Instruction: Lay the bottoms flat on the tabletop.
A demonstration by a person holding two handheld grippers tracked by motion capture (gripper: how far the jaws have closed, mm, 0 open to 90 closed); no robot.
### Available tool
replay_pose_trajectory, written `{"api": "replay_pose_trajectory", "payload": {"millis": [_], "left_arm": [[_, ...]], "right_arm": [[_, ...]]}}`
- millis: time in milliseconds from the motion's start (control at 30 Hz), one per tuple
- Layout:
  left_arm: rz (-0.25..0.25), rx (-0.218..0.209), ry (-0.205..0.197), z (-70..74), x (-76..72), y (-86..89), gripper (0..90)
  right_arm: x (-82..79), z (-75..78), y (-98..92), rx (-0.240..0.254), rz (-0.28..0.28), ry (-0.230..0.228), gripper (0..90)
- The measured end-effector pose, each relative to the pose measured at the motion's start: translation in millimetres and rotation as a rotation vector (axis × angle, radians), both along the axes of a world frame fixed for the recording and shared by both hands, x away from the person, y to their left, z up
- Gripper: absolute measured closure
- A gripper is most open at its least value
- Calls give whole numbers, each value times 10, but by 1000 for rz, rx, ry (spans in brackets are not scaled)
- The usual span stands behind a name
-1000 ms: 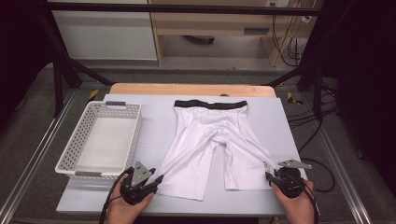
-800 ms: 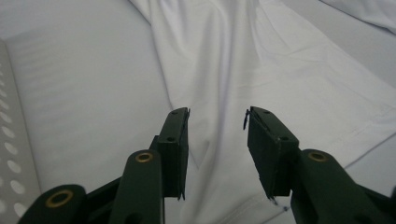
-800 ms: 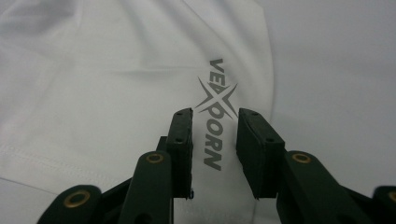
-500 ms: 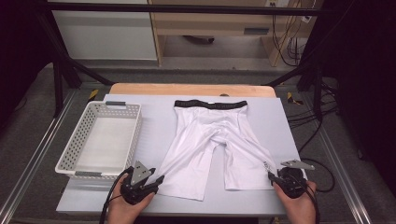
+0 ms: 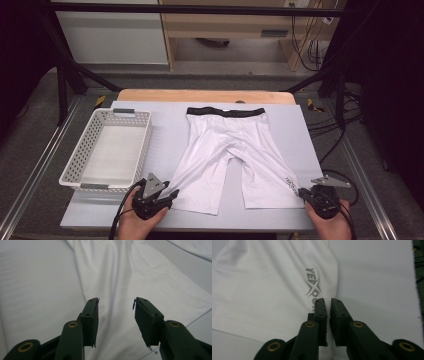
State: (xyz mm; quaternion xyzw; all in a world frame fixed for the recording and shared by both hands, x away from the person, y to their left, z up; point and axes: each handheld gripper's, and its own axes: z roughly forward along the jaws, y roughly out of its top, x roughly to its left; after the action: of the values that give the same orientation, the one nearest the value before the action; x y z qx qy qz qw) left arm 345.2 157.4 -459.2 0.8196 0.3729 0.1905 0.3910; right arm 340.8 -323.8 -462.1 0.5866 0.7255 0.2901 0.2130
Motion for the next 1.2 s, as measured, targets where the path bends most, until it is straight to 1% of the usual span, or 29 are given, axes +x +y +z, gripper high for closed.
{"api": "replay_pose_trajectory", "payload": {"millis": [33, 67, 100, 133, 167, 200, 267, 333, 400, 433, 467, 533, 567, 667, 700, 767, 800, 867, 900, 933, 1000, 1033, 1067, 1100, 1133, 1200], "left_arm": [[-12, 4, -3, 0, -15, -35, 540], [-27, 2, -5, 0, -33, -71, 537], [-42, -2, -4, -2, -51, -107, 536], [-59, -11, 1, -8, -71, -154, 534], [-67, -18, 3, -17, -81, -188, 531], [-84, -21, 10, -32, -93, -234, 527], [-112, -16, 30, -65, -127, -335, 519], [-142, -5, 34, -89, -174, -443, 510], [-173, 14, 32, -112, -216, -564, 498], [-184, 20, 30, -118, -227, -601, 484], [-195, 26, 25, -129, -238, -649, 477], [-208, 32, 20, -155, -251, -738, 460], [-218, 33, 21, -168, -260, -778, 454], [-238, 38, 27, -211, -284, -876, 456], [-245, 47, 31, -232, -287, -904, 460], [-247, 44, 21, -258, -296, -933, 479], [-252, 42, 21, -257, -296, -937, 507], [-259, 52, 5, -258, -301, -946, 598], [-258, 49, 4, -262, -299, -947, 623], [-257, 46, 5, -262, -295, -948, 649], [-250, 43, 4, -262, -286, -947, 716], [-248, 40, 3, -263, -281, -944, 751], [-250, 34, 6, -262, -275, -934, 782], [-254, 21, 15, -261, -269, -923, 843], [-258, 1, 34, -261, -263, -906, 874], [-269, -39, 68, -259, -269, -880, 894]], "right_arm": [[-4, 31, 5, 20, -3, -23, 786], [-11, 69, 32, 47, 12, -46, 754], [-11, 103, 87, 63, 28, -73, 714], [-4, 131, 164, 72, 49, -90, 690], [8, 156, 284, 80, 85, -109, 673], [15, 165, 369, 90, 105, -116, 665], [40, 165, 601, 93, 173, -125, 652], [64, 126, 834, 79, 229, -117, 643], [81, 74, 1037, 62, 269, -92, 637], [93, 56, 1138, 51, 299, -81, 625], [102, 50, 1180, 39, 315, -78, 618], [126, 33, 1258, 39, 321, -77, 606], [137, 16, 1282, 38, 331, -69, 592], [131, -27, 1363, 25, 359, -44, 557], [129, -31, 1380, 19, 363, -36, 552], [136, -54, 1424, -4, 370, -29, 553], [139, -64, 1436, -13, 371, -24, 560], [150, -102, 1466, -47, 382, -2, 639], [150, -118, 1472, -58, 389, -7, 649], [144, -116, 1478, -52, 392, -9, 694], [143, -112, 1486, -44, 396, -2, 757], [140, -108, 1491, -41, 402, 3, 819], [142, -106, 1492, -42, 409, 6, 853], [143, -106, 1495, -38, 411, 10, 890], [145, -103, 1496, -36, 415, 12, 900], [136, -97, 1503, -49, 422, 13, 900]]}}
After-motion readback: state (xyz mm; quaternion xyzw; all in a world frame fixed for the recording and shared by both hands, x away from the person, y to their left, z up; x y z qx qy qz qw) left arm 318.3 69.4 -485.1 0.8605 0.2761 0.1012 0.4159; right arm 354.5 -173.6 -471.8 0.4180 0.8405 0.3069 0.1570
